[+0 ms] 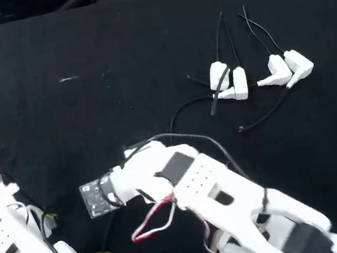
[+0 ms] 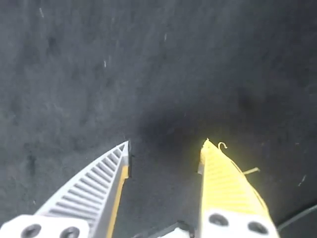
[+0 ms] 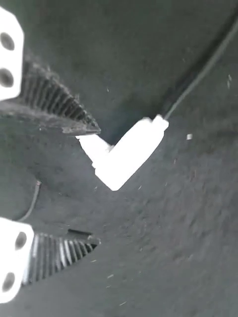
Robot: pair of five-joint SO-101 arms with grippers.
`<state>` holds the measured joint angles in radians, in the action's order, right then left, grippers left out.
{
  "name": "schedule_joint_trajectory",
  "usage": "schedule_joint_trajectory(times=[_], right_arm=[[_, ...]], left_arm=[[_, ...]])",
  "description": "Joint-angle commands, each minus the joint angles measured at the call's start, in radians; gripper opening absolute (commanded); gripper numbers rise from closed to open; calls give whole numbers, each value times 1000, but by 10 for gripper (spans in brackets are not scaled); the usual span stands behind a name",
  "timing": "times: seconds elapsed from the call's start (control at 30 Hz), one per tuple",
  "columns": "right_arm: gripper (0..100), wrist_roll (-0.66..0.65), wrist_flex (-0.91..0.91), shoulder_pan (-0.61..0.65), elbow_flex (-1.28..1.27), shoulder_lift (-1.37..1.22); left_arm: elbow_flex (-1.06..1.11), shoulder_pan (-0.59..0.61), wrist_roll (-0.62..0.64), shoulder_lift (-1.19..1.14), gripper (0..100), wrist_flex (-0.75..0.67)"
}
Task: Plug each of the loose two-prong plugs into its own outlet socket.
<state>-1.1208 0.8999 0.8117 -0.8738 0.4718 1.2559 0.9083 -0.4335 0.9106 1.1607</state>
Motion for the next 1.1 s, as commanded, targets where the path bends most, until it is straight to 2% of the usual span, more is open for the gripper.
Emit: schedule_joint_trajectory(times=[0.0, 0.17, 0.3, 0.53, 0.6, 0.67, 0.73, 0.8, 0.9, 1.07], right_arm=[[296, -107, 8, 14, 96, -99], [296, -163, 8, 15, 200, -240], [296, -167, 8, 21, 260, -346], [292, -256, 9, 0, 282, -499], [249, -264, 2, 0, 285, -521], [136, -250, 3, -2, 306, -533], [2, -158, 2, -8, 344, -533], [41, -3, 12, -49, 395, -524], [15, 195, 81, -133, 493, -478], [11, 456, 284, -358, 674, -341]], left_arm=[[24, 96, -89, 12, 236, 6], [38, 189, -152, 12, 236, 6], [56, 193, -170, 12, 236, 6], [64, 194, -170, 12, 235, 6], [62, 193, -170, 12, 235, 6], [62, 193, -170, 12, 234, 6], [62, 193, -170, 12, 234, 6], [64, 193, -170, 12, 234, 6], [61, 191, -170, 12, 234, 6], [50, 162, -170, 12, 234, 6]])
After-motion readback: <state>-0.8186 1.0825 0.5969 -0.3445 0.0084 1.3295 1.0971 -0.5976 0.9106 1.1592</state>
